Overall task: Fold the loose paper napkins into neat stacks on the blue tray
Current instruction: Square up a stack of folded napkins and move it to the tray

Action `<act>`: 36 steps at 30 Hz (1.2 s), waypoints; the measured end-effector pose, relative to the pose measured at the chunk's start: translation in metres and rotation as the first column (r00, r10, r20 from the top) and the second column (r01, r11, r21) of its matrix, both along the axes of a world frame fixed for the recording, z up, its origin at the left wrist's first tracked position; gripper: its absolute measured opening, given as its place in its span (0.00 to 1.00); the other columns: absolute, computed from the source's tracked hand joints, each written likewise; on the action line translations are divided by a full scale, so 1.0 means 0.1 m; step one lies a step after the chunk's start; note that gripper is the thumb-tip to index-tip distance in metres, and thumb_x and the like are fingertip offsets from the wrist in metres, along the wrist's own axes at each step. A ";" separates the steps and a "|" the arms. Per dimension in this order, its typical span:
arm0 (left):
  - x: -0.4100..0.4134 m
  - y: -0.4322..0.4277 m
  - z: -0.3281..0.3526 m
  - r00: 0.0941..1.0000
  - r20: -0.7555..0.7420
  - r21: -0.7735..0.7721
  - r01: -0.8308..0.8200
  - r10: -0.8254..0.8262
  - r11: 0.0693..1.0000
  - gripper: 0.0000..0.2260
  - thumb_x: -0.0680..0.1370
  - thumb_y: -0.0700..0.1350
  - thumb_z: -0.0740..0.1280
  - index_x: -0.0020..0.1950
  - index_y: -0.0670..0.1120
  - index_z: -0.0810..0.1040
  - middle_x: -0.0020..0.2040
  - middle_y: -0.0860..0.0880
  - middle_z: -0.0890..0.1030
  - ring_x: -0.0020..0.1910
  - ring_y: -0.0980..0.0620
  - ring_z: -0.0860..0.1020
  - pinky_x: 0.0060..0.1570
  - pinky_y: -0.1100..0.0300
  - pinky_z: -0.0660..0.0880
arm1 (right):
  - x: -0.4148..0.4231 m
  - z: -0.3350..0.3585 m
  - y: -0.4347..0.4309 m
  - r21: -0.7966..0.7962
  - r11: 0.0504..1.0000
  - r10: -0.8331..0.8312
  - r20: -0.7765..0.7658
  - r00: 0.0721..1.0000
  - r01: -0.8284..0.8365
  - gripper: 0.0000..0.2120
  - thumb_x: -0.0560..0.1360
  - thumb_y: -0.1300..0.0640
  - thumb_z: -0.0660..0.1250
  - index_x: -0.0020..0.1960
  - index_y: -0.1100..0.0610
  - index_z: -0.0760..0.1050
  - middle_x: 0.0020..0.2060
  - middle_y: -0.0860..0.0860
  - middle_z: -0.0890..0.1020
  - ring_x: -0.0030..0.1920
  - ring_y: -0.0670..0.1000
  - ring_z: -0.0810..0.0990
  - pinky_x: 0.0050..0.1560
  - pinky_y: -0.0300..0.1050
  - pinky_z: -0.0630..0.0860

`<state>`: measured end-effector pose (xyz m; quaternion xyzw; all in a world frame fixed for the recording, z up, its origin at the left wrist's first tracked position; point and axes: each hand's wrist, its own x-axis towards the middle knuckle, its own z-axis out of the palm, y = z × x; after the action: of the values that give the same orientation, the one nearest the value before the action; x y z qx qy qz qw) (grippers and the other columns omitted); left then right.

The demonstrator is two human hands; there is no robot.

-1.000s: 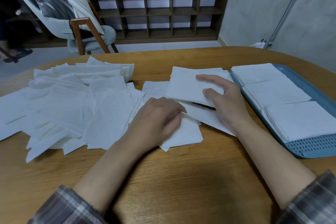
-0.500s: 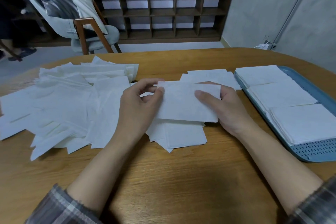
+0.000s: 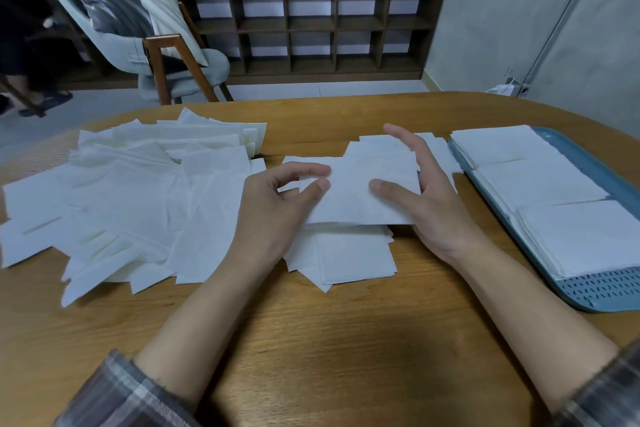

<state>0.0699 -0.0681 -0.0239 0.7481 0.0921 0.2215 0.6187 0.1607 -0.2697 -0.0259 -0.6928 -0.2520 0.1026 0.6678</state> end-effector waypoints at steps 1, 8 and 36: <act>0.00 0.00 0.00 1.000 -0.004 0.003 -0.005 0.005 1.000 0.05 0.78 0.44 0.77 0.50 0.55 0.90 0.50 0.60 0.87 0.40 0.46 0.78 0.47 0.66 0.76 | 0.00 0.01 0.00 -0.018 1.000 -0.010 0.010 1.000 0.010 0.33 0.77 0.54 0.77 0.74 0.32 0.68 0.71 0.44 0.76 0.72 0.52 0.75 0.74 0.65 0.71; 0.00 -0.01 0.01 0.999 -0.035 0.017 -0.017 0.018 1.000 0.05 0.78 0.47 0.77 0.51 0.57 0.89 0.51 0.58 0.87 0.36 0.47 0.75 0.42 0.66 0.74 | -0.01 0.03 0.00 -0.144 0.988 -0.043 0.130 0.991 0.062 0.35 0.79 0.53 0.75 0.77 0.31 0.62 0.74 0.26 0.65 0.79 0.41 0.62 0.81 0.51 0.60; -0.07 0.11 0.04 0.899 -0.381 0.554 0.409 -0.216 0.725 0.27 0.72 0.32 0.64 0.64 0.60 0.72 0.61 0.65 0.77 0.45 0.67 0.75 0.44 0.65 0.68 | 0.13 -0.02 -0.11 -0.054 0.948 -0.308 0.102 0.946 0.315 0.16 0.78 0.65 0.72 0.59 0.46 0.86 0.58 0.35 0.85 0.63 0.33 0.78 0.60 0.23 0.70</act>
<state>0.0626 -0.0573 -0.0200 0.9380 -0.0254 0.0186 0.3451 0.1735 -0.2811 -0.0284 -0.7507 -0.1663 -0.0277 0.6387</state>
